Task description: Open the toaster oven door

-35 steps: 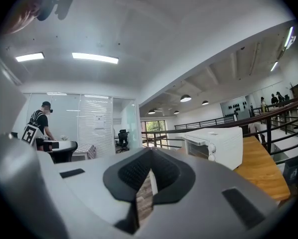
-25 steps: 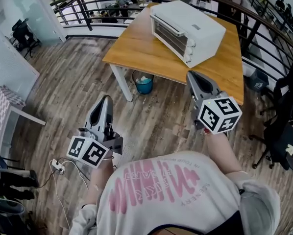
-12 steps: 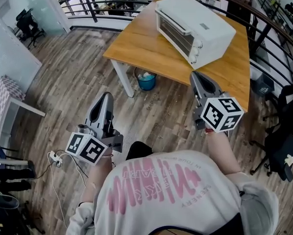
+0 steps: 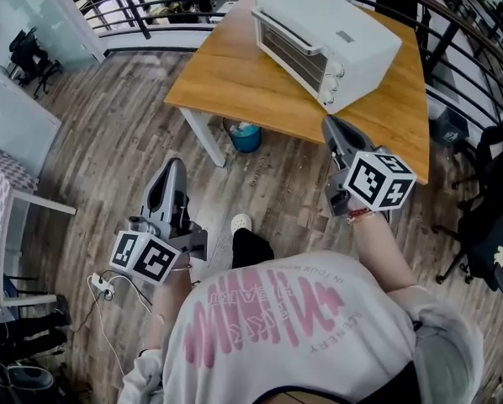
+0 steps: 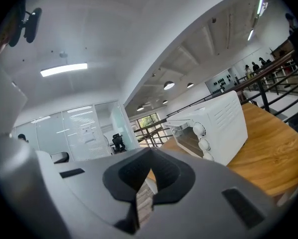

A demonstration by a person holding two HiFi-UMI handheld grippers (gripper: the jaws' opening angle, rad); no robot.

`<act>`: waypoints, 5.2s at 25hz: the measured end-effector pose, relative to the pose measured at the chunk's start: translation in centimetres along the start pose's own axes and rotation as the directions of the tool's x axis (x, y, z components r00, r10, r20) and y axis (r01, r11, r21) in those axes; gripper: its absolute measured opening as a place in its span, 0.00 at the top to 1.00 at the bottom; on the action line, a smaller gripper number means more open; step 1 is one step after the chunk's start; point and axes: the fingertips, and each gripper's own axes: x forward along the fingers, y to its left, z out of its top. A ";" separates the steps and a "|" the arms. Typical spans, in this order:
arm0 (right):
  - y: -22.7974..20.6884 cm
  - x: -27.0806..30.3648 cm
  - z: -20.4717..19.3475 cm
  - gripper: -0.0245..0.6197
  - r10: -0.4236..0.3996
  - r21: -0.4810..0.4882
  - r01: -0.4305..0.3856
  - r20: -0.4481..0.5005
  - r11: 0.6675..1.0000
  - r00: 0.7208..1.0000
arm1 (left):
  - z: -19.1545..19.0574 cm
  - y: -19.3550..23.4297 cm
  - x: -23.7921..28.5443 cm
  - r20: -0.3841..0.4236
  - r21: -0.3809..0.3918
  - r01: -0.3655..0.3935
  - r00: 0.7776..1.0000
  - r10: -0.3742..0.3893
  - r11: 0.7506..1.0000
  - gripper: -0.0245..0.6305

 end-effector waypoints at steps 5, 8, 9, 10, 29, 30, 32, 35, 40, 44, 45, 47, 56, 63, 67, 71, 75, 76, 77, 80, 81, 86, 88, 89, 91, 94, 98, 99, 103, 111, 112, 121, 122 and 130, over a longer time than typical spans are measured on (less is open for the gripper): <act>-1.3 2.9 0.6 0.95 -0.051 0.024 0.051 0.008 0.998 0.999 | 0.4 2.5 3.1 -0.023 -0.010 0.026 0.999 -0.026 1.000 0.93; -2.4 5.1 0.8 0.95 -0.082 0.043 0.081 0.011 0.996 0.997 | 0.4 4.5 5.1 -0.035 -0.025 0.035 0.999 -0.036 0.999 0.93; -2.8 5.9 0.8 0.95 -0.094 0.051 0.093 0.015 0.994 0.995 | 0.5 5.3 5.9 -0.039 -0.031 0.040 0.998 -0.041 0.999 0.93; -3.3 6.6 1.1 0.95 -0.108 0.060 0.107 0.020 0.992 0.994 | 0.7 6.0 6.7 -0.043 -0.034 0.046 0.998 -0.047 0.998 0.93; -10.9 15.8 3.6 0.71 -0.269 0.623 0.044 0.271 0.781 0.924 | 2.8 14.6 18.4 -0.144 -0.039 0.157 0.976 -0.162 0.987 0.93; -11.1 16.2 3.4 0.71 -0.277 0.643 0.045 0.265 0.765 0.923 | 2.8 14.9 18.8 -0.148 -0.042 0.165 0.974 -0.169 0.985 0.93; -11.3 16.8 2.9 0.69 -0.294 0.676 0.046 0.256 0.735 0.921 | 2.8 15.3 19.4 -0.157 -0.045 0.181 0.970 -0.186 0.982 0.93; -11.6 17.5 2.6 0.66 -0.318 0.712 0.034 0.270 0.701 0.909 | 3.2 16.1 20.1 -0.158 -0.048 0.199 0.966 -0.204 0.979 0.93; -12.3 18.0 3.0 0.64 -0.371 0.763 0.018 0.292 0.646 0.882 | 4.2 17.6 21.6 -0.151 -0.053 0.215 0.964 -0.220 0.975 0.93; -12.9 18.3 3.4 0.64 -0.410 0.772 0.025 0.309 0.635 0.858 | 4.5 18.6 23.2 -0.155 -0.059 0.245 0.955 -0.251 0.968 0.93; -13.0 18.3 3.5 0.64 -0.419 0.775 0.024 0.315 0.631 0.852 | 4.6 18.8 23.6 -0.156 -0.061 0.252 0.953 -0.258 0.966 0.93; -13.4 18.2 3.6 0.64 -0.444 0.781 0.034 0.318 0.624 0.838 | 4.6 19.3 24.2 -0.154 -0.066 0.263 0.950 -0.271 0.962 0.93; -13.9 17.5 4.3 0.70 -0.510 0.796 0.068 0.316 0.601 0.800 | 4.9 19.8 25.3 -0.153 -0.080 0.305 0.937 -0.314 0.949 0.93; -13.6 17.4 4.3 0.77 -0.529 0.791 0.099 0.305 0.604 0.792 | 5.4 20.3 24.8 -0.139 -0.081 0.309 0.938 -0.317 0.948 0.93; -13.0 17.3 3.4 0.78 -0.530 0.780 0.115 0.301 0.615 0.793 | 4.7 20.9 23.7 -0.135 -0.086 0.302 0.941 -0.312 0.949 0.93; -12.0 17.3 2.9 0.78 -0.526 0.771 0.131 0.289 0.623 0.800 | 4.7 21.3 22.8 -0.137 -0.095 0.291 0.943 -0.302 0.952 0.93; -11.0 17.4 2.3 0.78 -0.520 0.760 0.147 0.278 0.634 0.808 | 4.7 21.7 21.9 -0.140 -0.100 0.278 0.947 -0.290 0.955 0.93; -10.8 17.4 2.1 0.78 -0.520 0.758 0.150 0.275 0.634 0.809 | 4.6 21.8 21.7 -0.140 -0.101 0.275 0.947 -0.288 0.956 0.93; -10.6 17.4 1.9 0.78 -0.519 0.758 0.152 0.272 0.634 0.810 | 4.6 21.9 21.5 -0.140 -0.103 0.274 0.948 -0.287 0.956 0.93; -10.2 17.5 1.5 0.79 -0.512 0.757 0.156 0.261 0.635 0.818 | 4.7 21.7 21.3 -0.137 -0.110 0.277 0.947 -0.291 0.955 0.93; -10.1 17.5 1.5 0.79 -0.509 0.756 0.157 0.258 0.635 0.821 | 4.7 21.5 21.4 -0.136 -0.110 0.280 0.946 -0.293 0.954 0.93; -9.7 17.5 1.4 0.79 -0.498 0.752 0.164 0.242 0.638 0.833 | 4.9 20.4 21.8 -0.138 -0.111 0.286 0.944 -0.300 0.952 0.93; -9.6 17.5 1.3 0.79 -0.492 0.752 0.165 0.233 0.638 0.839 | 4.9 20.0 22.0 -0.143 -0.112 0.288 0.943 -0.302 0.951 0.93; -9.6 17.5 1.2 0.79 -0.489 0.751 0.166 0.229 0.638 0.842 | 4.9 19.8 22.2 -0.144 -0.113 0.290 0.942 -0.304 0.950 0.93; -9.4 17.6 1.0 0.79 -0.483 0.748 0.171 0.220 0.642 0.848 | 4.8 19.5 22.3 -0.142 -0.115 0.296 0.940 -0.311 0.948 0.93; -9.0 17.6 0.6 0.79 -0.477 0.739 0.181 0.209 0.649 0.854 | 4.6 18.9 22.6 -0.143 -0.117 0.307 0.936 -0.322 0.944 0.93; -8.7 17.5 0.4 0.79 -0.470 0.728 0.193 0.196 0.658 0.861 | 4.7 18.4 23.0 -0.144 -0.115 0.311 0.935 -0.325 0.944 0.93; -8.7 17.6 0.4 0.79 -0.466 0.729 0.192 0.193 0.657 0.863 | 4.8 18.3 23.1 -0.144 -0.115 0.309 0.935 -0.324 0.944 0.93; -8.6 17.7 0.3 0.79 -0.454 0.733 0.191 0.176 0.653 0.874 | 4.7 17.6 23.6 -0.153 -0.117 0.310 0.933 -0.326 0.944 0.93; -6.8 18.3 -2.0 0.79 -0.423 0.720 0.196 0.148 0.666 0.894 | 3.7 18.0 22.2 -0.158 -0.120 0.312 0.931 -0.328 0.942 0.93; -6.6 18.4 -2.2 0.79 -0.418 0.717 0.197 0.143 0.669 0.897 | 3.6 18.1 22.1 -0.158 -0.122 0.309 0.932 -0.325 0.943 0.93; -5.6 18.7 -4.6 0.80 -0.351 0.673 0.206 0.086 0.710 0.932 | 2.4 17.2 20.0 -0.155 -0.117 0.279 0.943 -0.295 0.953 0.93; -5.5 18.7 -4.8 0.80 -0.344 0.668 0.208 0.077 0.714 0.936 | 2.4 17.0 19.8 -0.155 -0.115 0.273 0.945 -0.289 0.955 0.93; -5.2 18.9 -4.9 0.80 -0.281 0.632 0.194 0.038 0.750 0.959 | 2.8 16.2 16.9 -0.141 -0.102 0.190 0.969 -0.203 0.976 0.93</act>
